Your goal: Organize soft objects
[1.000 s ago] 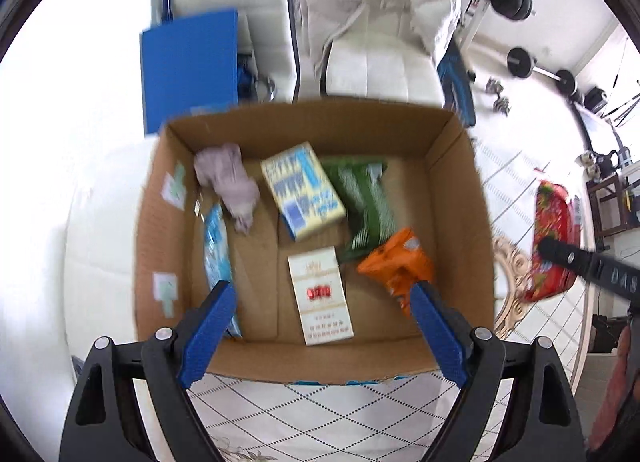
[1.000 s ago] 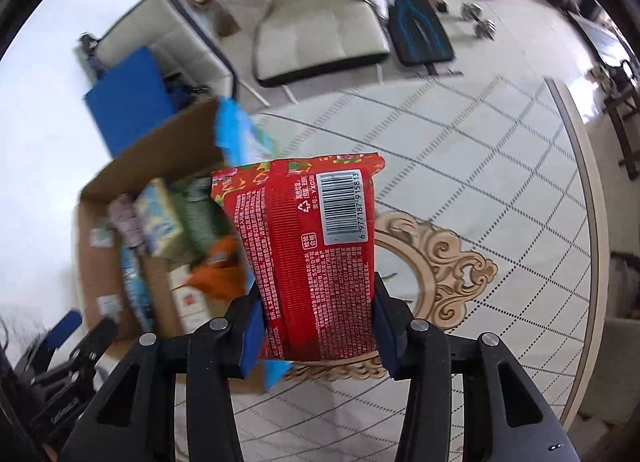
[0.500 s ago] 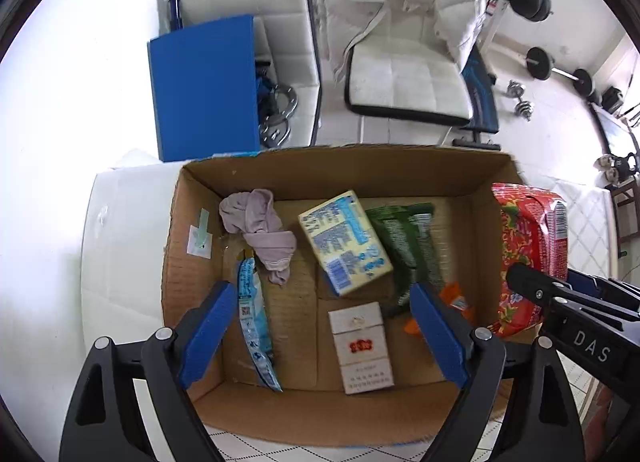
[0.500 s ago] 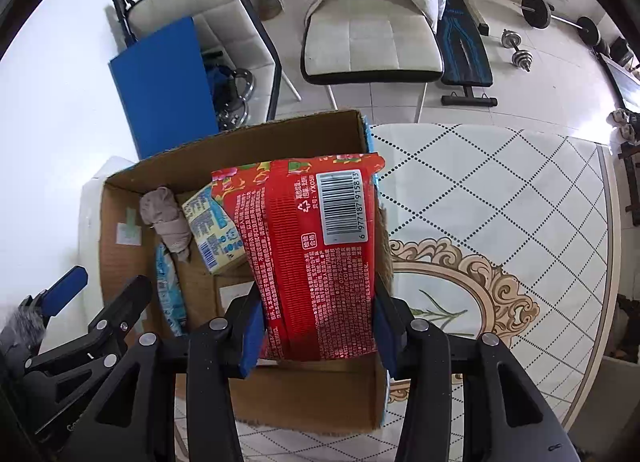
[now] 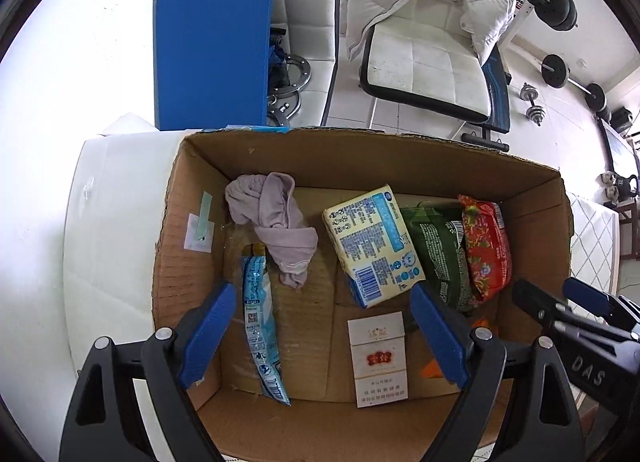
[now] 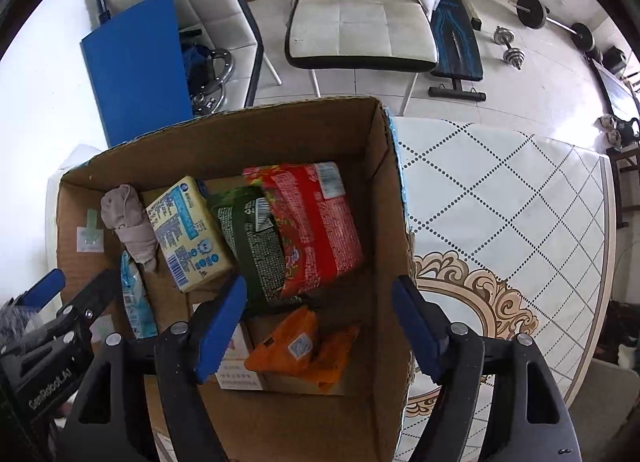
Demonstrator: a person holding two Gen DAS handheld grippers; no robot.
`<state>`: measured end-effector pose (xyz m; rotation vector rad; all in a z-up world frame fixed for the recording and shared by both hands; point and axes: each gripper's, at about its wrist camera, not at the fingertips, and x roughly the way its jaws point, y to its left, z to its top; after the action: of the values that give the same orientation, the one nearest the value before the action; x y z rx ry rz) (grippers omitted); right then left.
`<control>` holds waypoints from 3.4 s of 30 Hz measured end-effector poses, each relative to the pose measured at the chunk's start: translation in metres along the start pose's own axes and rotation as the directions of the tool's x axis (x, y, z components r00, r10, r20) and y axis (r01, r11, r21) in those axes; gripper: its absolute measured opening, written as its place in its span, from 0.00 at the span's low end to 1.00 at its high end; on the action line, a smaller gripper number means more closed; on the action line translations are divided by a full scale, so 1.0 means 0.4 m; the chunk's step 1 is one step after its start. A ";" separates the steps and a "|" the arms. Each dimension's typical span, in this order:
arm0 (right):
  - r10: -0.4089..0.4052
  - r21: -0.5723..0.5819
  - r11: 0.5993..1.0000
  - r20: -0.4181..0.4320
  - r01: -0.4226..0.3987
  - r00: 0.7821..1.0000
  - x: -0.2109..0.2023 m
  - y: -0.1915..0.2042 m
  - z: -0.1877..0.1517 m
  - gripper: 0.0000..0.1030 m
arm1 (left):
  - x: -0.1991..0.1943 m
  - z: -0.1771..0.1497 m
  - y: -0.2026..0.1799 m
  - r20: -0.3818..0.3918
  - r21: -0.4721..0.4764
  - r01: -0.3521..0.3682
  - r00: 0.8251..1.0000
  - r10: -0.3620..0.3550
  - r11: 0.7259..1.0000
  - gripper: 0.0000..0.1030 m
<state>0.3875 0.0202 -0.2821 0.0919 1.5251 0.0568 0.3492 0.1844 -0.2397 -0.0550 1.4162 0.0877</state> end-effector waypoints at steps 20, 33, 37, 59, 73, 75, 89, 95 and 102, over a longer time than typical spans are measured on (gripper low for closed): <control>0.012 -0.060 0.998 0.102 -0.006 0.995 -0.184 -0.017 -0.242 0.92 | -0.228 -0.200 0.009 0.145 0.011 0.014 0.989 -0.016 1.000 0.94; 0.099 -0.102 0.992 0.318 -0.070 0.943 -0.573 -0.054 -0.503 0.92 | -0.563 -0.404 -0.011 0.313 0.027 0.017 0.950 -0.025 0.999 0.94; 0.095 -0.113 0.992 0.381 -0.056 0.920 -0.674 -0.063 -0.586 0.92 | -0.624 -0.451 -0.020 0.320 0.032 0.026 0.947 -0.035 0.999 0.94; 0.049 -0.113 0.994 0.484 0.007 0.874 -0.827 -0.092 -0.748 0.92 | -0.741 -0.591 -0.049 0.378 0.016 0.001 0.926 -0.007 1.000 0.94; -0.016 -0.051 0.998 0.508 0.048 0.861 -0.821 -0.136 -0.747 0.92 | -0.741 -0.591 -0.064 0.396 0.026 -0.010 0.918 -0.001 1.000 0.94; -0.019 -0.047 0.998 0.510 0.050 0.860 -0.824 -0.139 -0.748 0.92 | -0.740 -0.590 -0.066 0.396 0.026 -0.011 0.918 -0.001 1.000 0.94; -0.014 -0.051 0.998 0.505 0.046 0.863 -0.829 -0.137 -0.748 0.92 | -0.742 -0.588 -0.073 0.401 0.034 -0.009 0.916 -0.005 0.999 0.94; -0.020 -0.051 0.997 0.515 0.053 0.857 -0.832 -0.129 -0.752 0.92 | -0.744 -0.590 -0.073 0.407 0.030 -0.009 0.913 -0.004 1.000 0.94; -0.011 -0.056 0.997 0.510 0.046 0.860 -0.831 -0.132 -0.752 0.92 | -0.747 -0.594 -0.074 0.404 0.036 -0.006 0.915 -0.009 0.999 0.94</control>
<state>0.0711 -0.0566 0.0306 0.0269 0.9892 0.0541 0.0730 0.1251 0.0187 -0.0069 1.0017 0.0671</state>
